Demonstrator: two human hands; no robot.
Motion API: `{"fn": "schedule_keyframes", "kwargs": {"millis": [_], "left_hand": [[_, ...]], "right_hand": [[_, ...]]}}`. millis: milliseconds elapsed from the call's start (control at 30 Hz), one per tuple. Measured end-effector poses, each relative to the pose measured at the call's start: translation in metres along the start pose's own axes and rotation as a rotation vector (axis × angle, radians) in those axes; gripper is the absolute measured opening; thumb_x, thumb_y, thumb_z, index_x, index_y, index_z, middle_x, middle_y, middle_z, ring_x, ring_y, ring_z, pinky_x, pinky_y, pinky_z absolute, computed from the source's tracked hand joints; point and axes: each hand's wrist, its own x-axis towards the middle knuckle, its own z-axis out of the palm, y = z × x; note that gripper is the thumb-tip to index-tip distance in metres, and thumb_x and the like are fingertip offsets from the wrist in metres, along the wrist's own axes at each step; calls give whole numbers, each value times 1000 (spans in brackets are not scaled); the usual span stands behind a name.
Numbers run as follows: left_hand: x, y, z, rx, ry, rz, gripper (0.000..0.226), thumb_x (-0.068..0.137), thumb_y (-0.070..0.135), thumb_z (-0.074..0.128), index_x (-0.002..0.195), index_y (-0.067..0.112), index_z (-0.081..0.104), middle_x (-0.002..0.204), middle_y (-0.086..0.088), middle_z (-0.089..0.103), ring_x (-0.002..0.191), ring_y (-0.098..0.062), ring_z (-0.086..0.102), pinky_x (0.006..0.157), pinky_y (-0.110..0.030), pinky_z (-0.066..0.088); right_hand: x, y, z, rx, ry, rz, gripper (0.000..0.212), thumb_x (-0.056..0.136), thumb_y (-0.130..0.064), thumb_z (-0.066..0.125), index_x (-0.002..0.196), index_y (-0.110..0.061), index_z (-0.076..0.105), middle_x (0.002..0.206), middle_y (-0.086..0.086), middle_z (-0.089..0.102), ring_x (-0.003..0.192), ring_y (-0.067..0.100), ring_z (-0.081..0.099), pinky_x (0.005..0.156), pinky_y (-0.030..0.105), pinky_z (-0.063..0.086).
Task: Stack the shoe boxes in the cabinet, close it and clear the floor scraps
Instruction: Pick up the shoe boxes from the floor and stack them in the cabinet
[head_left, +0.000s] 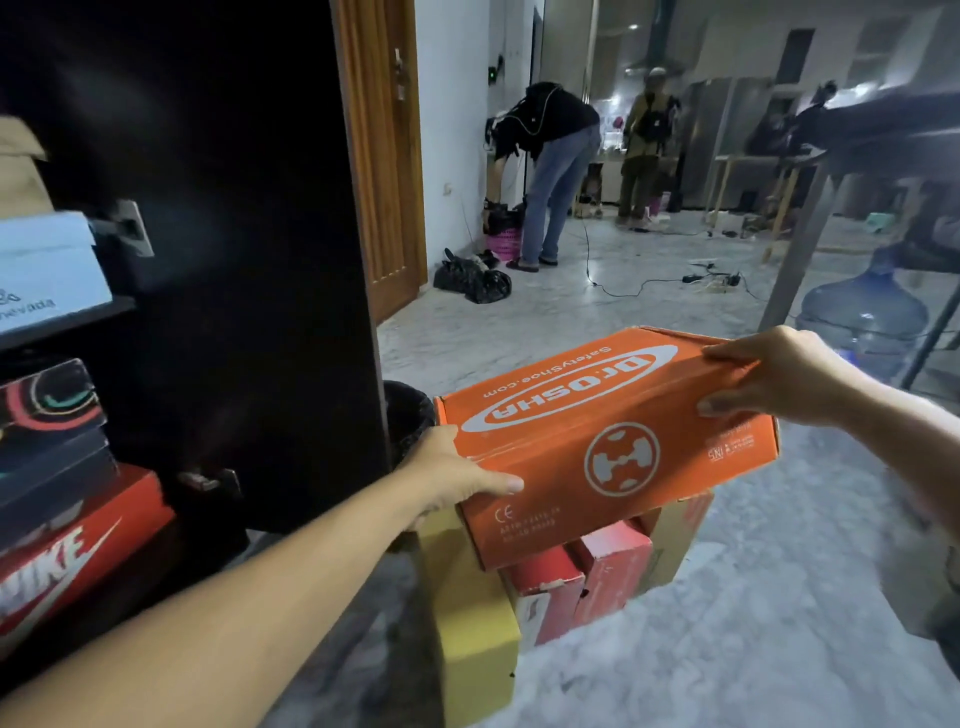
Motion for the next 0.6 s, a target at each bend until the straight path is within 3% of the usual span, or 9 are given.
{"fn": "schedule_keyframes", "kwargs": {"millis": [33, 133, 200, 267, 300, 467, 600], "left_hand": [[-6, 1, -9, 7, 11, -6, 117, 18, 58, 93, 120, 17, 53, 119, 4, 64, 109, -16, 63, 98, -36, 50], [-39, 11, -37, 32, -15, -3, 71, 45, 38, 96, 105, 19, 62, 105, 3, 71, 100, -14, 67, 95, -33, 53], [-65, 20, -56, 48, -22, 8, 56, 55, 28, 94, 103, 17, 67, 97, 3, 72, 91, -11, 68, 78, -24, 56], [-91, 29, -75, 50, -5, 0, 42, 61, 24, 91, 95, 17, 67, 87, 5, 71, 79, -6, 65, 56, -14, 49], [-105, 33, -85, 64, 11, -2, 41, 61, 26, 91, 93, 17, 67, 85, 6, 70, 77, -5, 64, 54, -16, 48], [-172, 52, -140, 163, 124, -1, 49, 56, 40, 91, 97, 20, 71, 85, 7, 73, 88, -12, 65, 73, -32, 46], [-224, 64, -180, 190, 268, 23, 43, 53, 42, 91, 84, 24, 68, 74, 13, 70, 82, -10, 66, 69, -29, 47]], "right_hand": [[-4, -7, -6, 17, 9, 1, 67, 57, -37, 91, 120, -25, 69, 98, 6, 72, 97, 27, 63, 80, 22, 39], [-18, -32, -24, 48, 23, -6, 62, 56, -37, 92, 114, -25, 72, 84, -1, 64, 85, 20, 58, 78, 22, 38], [-27, -51, -36, 55, 23, -31, 64, 54, -40, 91, 113, -25, 72, 83, -2, 64, 85, 20, 59, 77, 23, 38], [-37, -72, -48, 46, 21, -73, 64, 53, -41, 91, 112, -25, 73, 83, -2, 64, 84, 19, 59, 77, 24, 39], [-42, -83, -55, 37, 23, -96, 63, 54, -41, 91, 112, -24, 73, 83, -2, 64, 83, 18, 58, 77, 25, 39], [-61, -138, -85, 41, 16, -197, 62, 50, -51, 85, 107, -27, 75, 77, -6, 67, 78, 20, 62, 80, 33, 49], [-63, -177, -98, 170, 31, -267, 74, 34, -65, 77, 101, -35, 75, 75, -14, 67, 79, 17, 65, 83, 36, 52]]}}
